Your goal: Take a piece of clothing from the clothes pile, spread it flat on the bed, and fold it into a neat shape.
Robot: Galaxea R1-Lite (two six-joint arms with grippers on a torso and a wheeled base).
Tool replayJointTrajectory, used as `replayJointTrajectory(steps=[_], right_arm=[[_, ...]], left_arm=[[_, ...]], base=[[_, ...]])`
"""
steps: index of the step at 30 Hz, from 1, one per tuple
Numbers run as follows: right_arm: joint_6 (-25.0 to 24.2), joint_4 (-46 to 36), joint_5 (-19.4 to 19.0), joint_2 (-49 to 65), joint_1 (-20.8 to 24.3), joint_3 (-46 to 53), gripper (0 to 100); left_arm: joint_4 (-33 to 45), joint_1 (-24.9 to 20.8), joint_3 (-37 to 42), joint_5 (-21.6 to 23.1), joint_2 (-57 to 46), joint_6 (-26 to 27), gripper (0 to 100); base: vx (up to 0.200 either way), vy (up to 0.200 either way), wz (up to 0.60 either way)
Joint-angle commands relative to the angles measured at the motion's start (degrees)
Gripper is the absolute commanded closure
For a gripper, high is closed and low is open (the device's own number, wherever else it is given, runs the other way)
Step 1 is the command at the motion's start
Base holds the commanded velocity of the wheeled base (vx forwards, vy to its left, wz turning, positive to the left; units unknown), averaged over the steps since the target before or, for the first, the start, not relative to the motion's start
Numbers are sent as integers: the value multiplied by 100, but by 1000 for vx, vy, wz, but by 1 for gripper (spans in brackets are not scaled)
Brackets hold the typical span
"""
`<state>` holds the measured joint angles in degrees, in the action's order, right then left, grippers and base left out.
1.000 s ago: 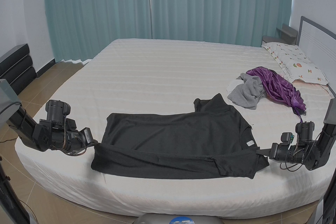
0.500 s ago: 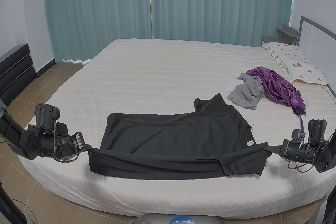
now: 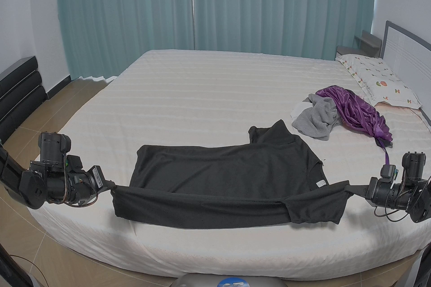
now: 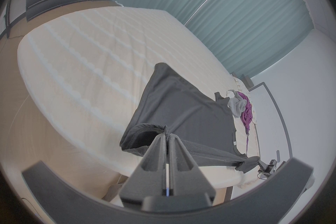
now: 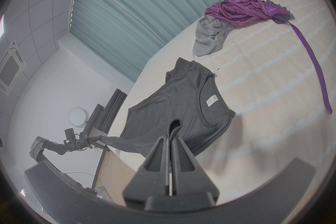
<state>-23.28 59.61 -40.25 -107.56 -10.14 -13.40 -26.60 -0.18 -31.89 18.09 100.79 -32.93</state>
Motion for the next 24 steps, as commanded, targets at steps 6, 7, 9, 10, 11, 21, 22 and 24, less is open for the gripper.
replayJointTrajectory(steps=[6,7,9,10,11,21,22,24], right_arm=[[43,24,-79,-20,-190,109,100],[43,24,-88,-28,-190,100,100],[43,24,-106,-55,-190,74,100],[34,24,-123,-116,-190,21,100],[34,24,-123,-143,-181,13,100],[-18,-46,-53,-828,21,-770,100],[-18,-46,-44,-837,30,-778,100],[-18,-81,-18,-1013,153,-1025,100]], left_arm=[[-311,9,579,-7,-51,-30,100],[-381,9,614,-16,-51,-38,100],[-495,9,649,-16,-42,-38,100],[-618,9,658,-16,19,-47,100],[-636,9,658,-16,28,-47,100],[-1409,9,297,-86,1004,-302,100],[-1427,18,289,-86,1013,-311,100],[-1629,18,174,-95,1171,-451,100]], base=[[0,0,0],[0,0,0],[0,0,0],[0,0,0],[0,0,0],[0,0,0],[0,0,0],[0,0,0]])
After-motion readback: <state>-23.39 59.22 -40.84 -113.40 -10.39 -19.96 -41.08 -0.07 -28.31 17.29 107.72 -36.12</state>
